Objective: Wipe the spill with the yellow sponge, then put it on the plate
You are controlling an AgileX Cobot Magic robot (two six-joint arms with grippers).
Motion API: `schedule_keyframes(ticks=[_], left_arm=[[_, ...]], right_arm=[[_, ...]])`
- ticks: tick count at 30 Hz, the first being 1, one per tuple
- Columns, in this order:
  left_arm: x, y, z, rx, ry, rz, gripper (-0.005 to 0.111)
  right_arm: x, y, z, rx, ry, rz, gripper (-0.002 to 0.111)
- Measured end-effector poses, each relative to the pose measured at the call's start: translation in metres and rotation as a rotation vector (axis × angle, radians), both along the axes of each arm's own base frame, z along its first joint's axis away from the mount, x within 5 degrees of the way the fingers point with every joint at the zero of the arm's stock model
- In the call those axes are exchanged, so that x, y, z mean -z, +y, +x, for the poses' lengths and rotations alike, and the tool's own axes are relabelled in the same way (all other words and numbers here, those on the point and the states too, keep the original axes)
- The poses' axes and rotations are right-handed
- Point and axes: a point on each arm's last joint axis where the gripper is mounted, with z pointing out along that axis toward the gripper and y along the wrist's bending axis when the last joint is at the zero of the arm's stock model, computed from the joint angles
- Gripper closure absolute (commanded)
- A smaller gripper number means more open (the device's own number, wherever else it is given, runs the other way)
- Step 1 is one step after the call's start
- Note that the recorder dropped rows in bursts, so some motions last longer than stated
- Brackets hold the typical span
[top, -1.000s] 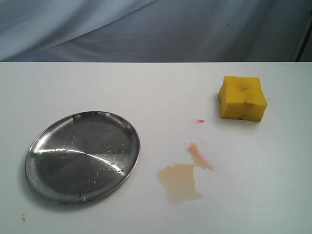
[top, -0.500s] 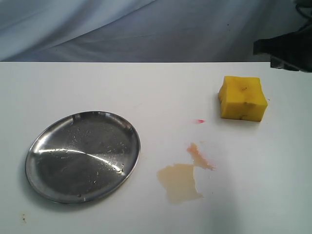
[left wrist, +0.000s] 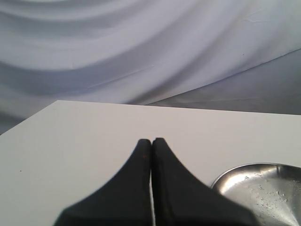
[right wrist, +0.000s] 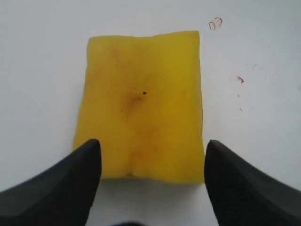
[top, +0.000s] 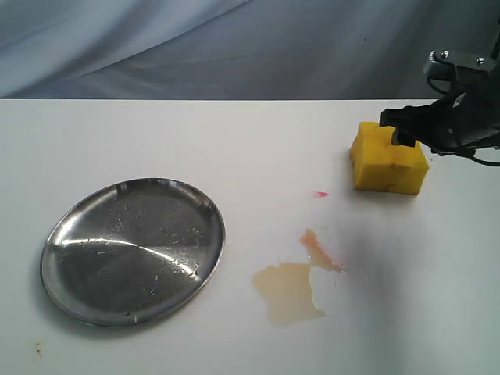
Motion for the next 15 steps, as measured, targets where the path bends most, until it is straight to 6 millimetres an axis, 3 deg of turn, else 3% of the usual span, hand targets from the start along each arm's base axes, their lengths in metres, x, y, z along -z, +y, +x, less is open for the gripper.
schedule_keyframes(ticks=[6,11,13,15], left_arm=[[0.0,0.0,0.0,0.0,0.0,0.0,0.107],[0.0,0.0,0.0,0.0,0.0,0.0,0.107],[0.0,0.0,0.0,0.0,0.0,0.0,0.107],[0.0,0.0,0.0,0.0,0.0,0.0,0.107]], right_arm=[[0.023,0.002,0.045,-0.003,0.003,-0.005,0.049],[0.046,-0.012,0.053,0.03,0.047,-0.011,0.049],[0.05,-0.013,0.055,0.035,0.049,-0.01,0.06],[0.05,-0.013,0.055,0.035,0.048,-0.01,0.079]])
